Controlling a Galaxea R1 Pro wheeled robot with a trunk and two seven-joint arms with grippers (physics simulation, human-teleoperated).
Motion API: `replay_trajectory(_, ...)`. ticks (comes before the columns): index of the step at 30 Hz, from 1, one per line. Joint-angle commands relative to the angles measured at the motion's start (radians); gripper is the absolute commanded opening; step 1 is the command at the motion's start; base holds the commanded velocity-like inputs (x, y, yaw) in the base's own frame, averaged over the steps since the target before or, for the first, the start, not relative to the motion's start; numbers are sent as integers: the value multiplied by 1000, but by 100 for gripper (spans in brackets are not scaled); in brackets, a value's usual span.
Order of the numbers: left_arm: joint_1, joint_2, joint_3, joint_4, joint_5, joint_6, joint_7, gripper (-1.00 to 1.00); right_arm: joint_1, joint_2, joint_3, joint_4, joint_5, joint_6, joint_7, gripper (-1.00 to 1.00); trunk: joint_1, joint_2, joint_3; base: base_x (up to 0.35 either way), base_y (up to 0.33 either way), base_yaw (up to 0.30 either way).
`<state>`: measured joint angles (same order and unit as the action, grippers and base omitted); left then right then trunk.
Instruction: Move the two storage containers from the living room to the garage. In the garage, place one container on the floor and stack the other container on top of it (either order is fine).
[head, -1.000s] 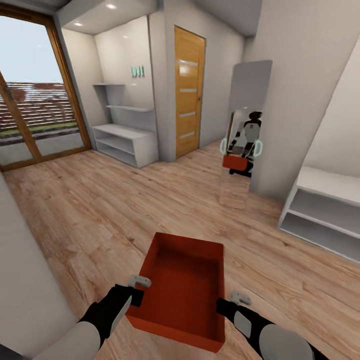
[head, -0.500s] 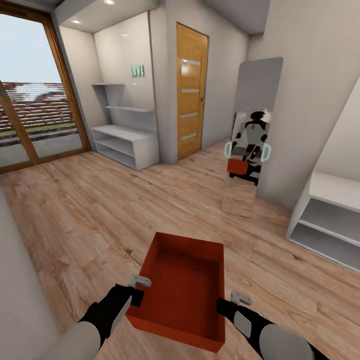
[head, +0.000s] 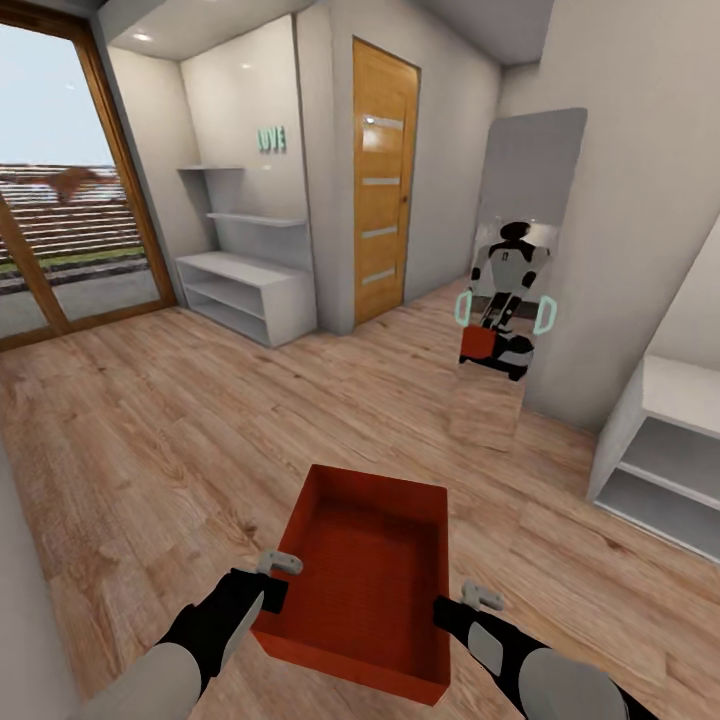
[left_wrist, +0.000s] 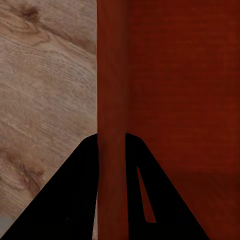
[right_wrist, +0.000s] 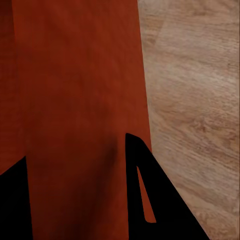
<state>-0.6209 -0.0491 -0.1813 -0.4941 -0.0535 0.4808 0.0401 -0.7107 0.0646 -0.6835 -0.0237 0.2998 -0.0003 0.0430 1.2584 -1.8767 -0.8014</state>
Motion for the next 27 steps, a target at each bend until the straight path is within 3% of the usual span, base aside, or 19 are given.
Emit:
replay_trajectory(1,0,-2,9,0,29,5,1,-100,0,1,7,-4,9,-47,3,-100,0,0,-1,340,0,0)
replay_trajectory(15,0,-2,9,0,29,5,1,-100,0,4,7,-4,8,-48,2,-100,0,0,-1,341,0,7)
replay_trajectory(27,0,-2,11,0,29,5,1,-100,0,6,7,-4,9,-49,1,-100,0,0,-1,341,0,254)
